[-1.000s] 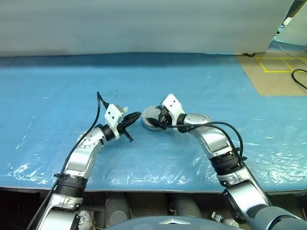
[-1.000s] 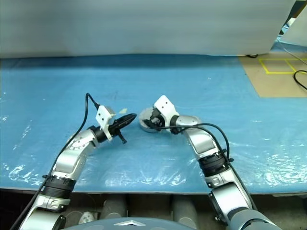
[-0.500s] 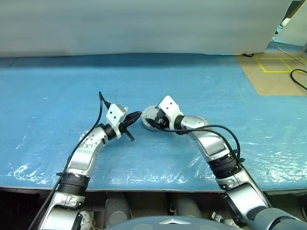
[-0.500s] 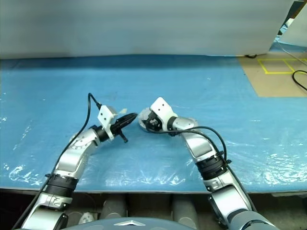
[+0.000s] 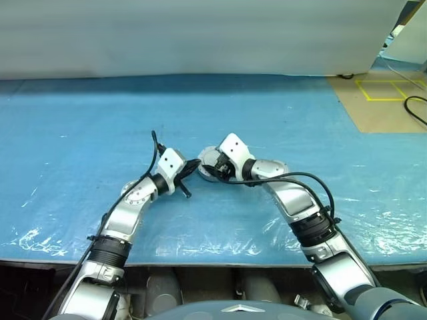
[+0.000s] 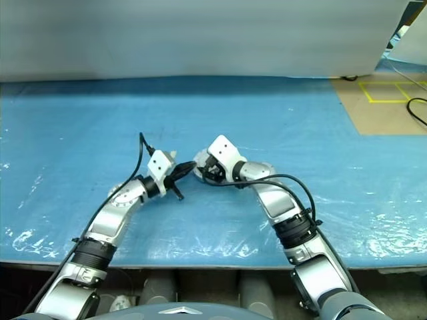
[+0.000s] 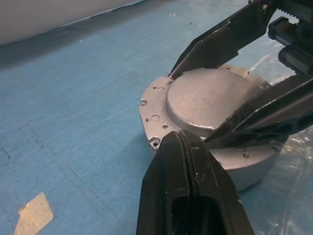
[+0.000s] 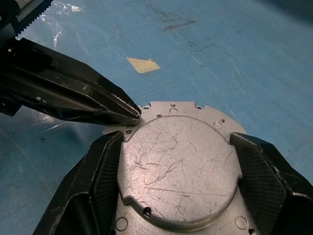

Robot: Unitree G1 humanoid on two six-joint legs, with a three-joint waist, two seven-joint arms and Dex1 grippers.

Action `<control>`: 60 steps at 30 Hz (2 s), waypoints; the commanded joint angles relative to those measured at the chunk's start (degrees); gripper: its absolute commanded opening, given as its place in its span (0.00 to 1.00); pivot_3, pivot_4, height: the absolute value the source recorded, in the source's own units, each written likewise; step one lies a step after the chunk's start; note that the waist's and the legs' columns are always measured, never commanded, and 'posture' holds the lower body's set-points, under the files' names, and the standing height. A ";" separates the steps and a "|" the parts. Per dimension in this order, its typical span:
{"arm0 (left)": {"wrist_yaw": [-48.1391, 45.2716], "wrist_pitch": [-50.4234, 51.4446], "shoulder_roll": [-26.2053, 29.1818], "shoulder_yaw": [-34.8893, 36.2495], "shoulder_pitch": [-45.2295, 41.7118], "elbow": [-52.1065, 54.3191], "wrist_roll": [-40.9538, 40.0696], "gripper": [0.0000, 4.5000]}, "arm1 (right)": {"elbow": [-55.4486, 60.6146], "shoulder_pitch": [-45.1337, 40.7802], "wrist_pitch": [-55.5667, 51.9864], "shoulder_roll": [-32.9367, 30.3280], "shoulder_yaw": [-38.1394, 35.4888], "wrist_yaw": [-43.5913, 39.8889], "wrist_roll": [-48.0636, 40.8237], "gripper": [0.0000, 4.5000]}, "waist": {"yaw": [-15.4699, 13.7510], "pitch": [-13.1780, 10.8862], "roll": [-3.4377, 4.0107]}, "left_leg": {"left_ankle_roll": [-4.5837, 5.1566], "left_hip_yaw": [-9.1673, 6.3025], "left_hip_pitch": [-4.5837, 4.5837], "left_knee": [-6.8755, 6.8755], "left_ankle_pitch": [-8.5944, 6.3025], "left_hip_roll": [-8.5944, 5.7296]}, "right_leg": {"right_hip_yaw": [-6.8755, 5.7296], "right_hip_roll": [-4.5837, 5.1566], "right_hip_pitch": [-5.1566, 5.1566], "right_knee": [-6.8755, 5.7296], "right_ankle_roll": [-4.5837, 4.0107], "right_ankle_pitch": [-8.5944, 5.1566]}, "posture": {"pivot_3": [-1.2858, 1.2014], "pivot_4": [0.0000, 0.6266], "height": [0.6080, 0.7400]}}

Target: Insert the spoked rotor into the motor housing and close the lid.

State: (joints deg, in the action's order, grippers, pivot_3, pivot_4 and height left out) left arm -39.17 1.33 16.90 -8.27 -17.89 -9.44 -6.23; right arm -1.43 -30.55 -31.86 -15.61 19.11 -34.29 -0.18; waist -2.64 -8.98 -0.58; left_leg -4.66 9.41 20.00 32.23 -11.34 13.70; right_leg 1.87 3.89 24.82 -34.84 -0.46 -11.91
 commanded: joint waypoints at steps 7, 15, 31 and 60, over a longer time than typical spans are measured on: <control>-0.87 3.48 1.40 -0.70 0.08 0.92 0.51 0.00 | -1.73 0.19 -4.15 -0.18 -1.76 -1.01 -1.51 0.69 | -0.06 0.01 0.02 | 0.00 0.00 0.00 0.00 0.00 -0.02 | 0.00 0.03 -0.01 0.00 0.00 0.00 | 0.52 0.24 1.00; -0.52 3.17 1.16 -0.78 -0.19 0.72 0.57 0.00 | -0.17 0.83 0.01 -0.65 -2.86 -4.44 -4.07 1.00 | -0.10 0.01 0.02 | 0.00 0.00 0.01 0.00 0.00 -0.02 | -0.01 0.03 -0.01 0.02 0.00 0.00 | 0.52 0.24 1.00; -1.10 3.11 1.04 -0.81 0.12 1.15 -0.02 0.00 | -5.34 -1.80 9.26 2.77 -13.98 -2.10 -10.31 1.00 | -0.04 0.00 0.02 | 0.00 0.00 0.18 -0.02 0.00 -0.02 | -0.02 0.02 0.17 0.05 0.00 0.00 | 0.52 0.24 1.00; -0.75 2.19 1.05 -0.21 -0.53 0.65 -0.12 0.00 | -18.11 -9.93 -53.39 11.42 -45.18 11.12 -37.37 0.63 | -0.15 0.00 0.05 | -0.01 0.00 0.11 -0.08 0.01 -0.02 | -0.02 0.02 0.14 0.07 -0.01 0.00 | 0.52 0.24 1.00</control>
State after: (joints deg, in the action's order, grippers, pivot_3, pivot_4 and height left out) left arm -39.78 3.49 17.83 -8.06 -18.44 -8.43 -6.63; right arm -19.31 -39.37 -81.93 -5.58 -24.76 -24.29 -35.08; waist -2.79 -8.98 -0.53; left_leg -4.67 9.43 20.10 32.15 -11.34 13.67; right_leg 1.86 3.91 24.96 -34.76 -0.47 -11.91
